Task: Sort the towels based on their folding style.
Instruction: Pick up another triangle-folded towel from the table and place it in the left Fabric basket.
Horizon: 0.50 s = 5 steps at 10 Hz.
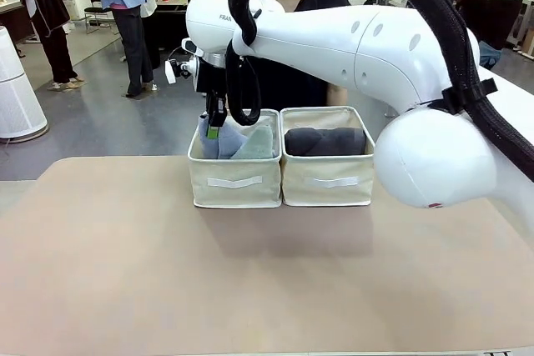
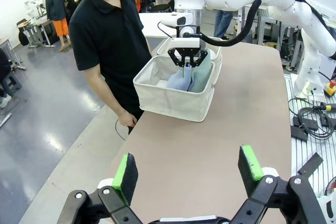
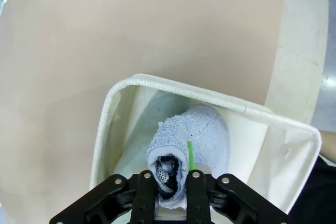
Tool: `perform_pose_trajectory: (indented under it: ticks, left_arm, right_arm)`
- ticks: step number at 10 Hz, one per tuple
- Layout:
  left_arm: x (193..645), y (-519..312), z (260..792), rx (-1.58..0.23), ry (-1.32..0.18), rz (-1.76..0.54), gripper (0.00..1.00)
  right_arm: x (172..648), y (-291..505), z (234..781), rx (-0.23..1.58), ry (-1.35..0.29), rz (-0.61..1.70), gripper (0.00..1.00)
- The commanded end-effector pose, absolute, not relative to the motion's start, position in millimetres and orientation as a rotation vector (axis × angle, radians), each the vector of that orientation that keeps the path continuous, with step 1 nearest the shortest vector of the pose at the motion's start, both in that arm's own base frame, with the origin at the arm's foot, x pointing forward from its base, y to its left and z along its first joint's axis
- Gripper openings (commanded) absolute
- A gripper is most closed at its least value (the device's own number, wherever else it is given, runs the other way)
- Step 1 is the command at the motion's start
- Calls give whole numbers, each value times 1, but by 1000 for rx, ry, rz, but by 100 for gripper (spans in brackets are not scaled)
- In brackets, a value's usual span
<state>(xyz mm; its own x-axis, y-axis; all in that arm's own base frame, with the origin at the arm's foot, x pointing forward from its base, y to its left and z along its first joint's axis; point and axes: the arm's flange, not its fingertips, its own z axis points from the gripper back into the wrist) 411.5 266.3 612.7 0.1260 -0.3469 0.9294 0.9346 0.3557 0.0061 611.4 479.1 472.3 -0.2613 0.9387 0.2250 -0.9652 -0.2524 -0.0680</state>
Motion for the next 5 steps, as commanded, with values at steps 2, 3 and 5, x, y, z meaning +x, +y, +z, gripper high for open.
perform_pose_trajectory:
  ticks: [2,3,5]
  left_arm:
    - [409,265,614,-717,-1052,-1044,100]
    - [409,265,614,-717,-1052,-1044,100]
    - [409,265,614,-717,-1052,-1044,100]
  right_arm:
    - [628,494,485,158,-223,1843,56]
    - [628,494,485,158,-223,1845,56]
    - [628,494,485,155,-223,1841,76]
